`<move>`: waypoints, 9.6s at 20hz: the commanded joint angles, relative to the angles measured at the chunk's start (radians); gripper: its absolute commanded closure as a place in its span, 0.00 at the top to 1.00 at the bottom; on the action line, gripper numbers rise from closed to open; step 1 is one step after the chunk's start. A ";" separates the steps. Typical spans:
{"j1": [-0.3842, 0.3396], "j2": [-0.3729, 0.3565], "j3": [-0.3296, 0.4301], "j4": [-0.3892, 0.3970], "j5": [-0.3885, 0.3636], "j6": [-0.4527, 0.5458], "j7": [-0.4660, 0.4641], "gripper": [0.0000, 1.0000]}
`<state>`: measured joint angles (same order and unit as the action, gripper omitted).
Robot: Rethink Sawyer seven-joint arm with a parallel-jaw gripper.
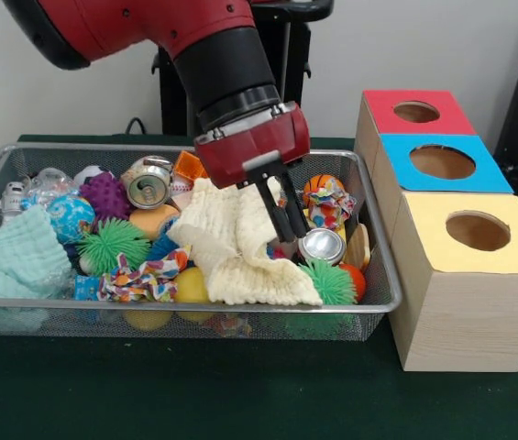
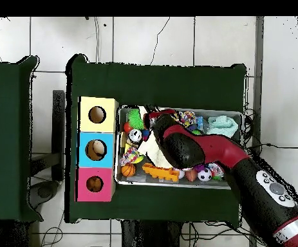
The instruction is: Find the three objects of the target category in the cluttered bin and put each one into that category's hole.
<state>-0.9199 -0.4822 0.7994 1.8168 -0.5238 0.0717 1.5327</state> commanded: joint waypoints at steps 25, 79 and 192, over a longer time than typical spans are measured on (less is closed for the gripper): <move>0.040 -0.011 -0.362 0.013 -0.111 -0.161 0.070 0.00; 0.328 0.338 -0.607 0.126 0.094 -0.724 0.277 0.00; -0.175 0.004 0.032 -0.187 -0.204 0.374 -0.186 0.00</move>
<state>-1.0900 -0.5216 0.7506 1.7733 -0.7552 0.2932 1.5335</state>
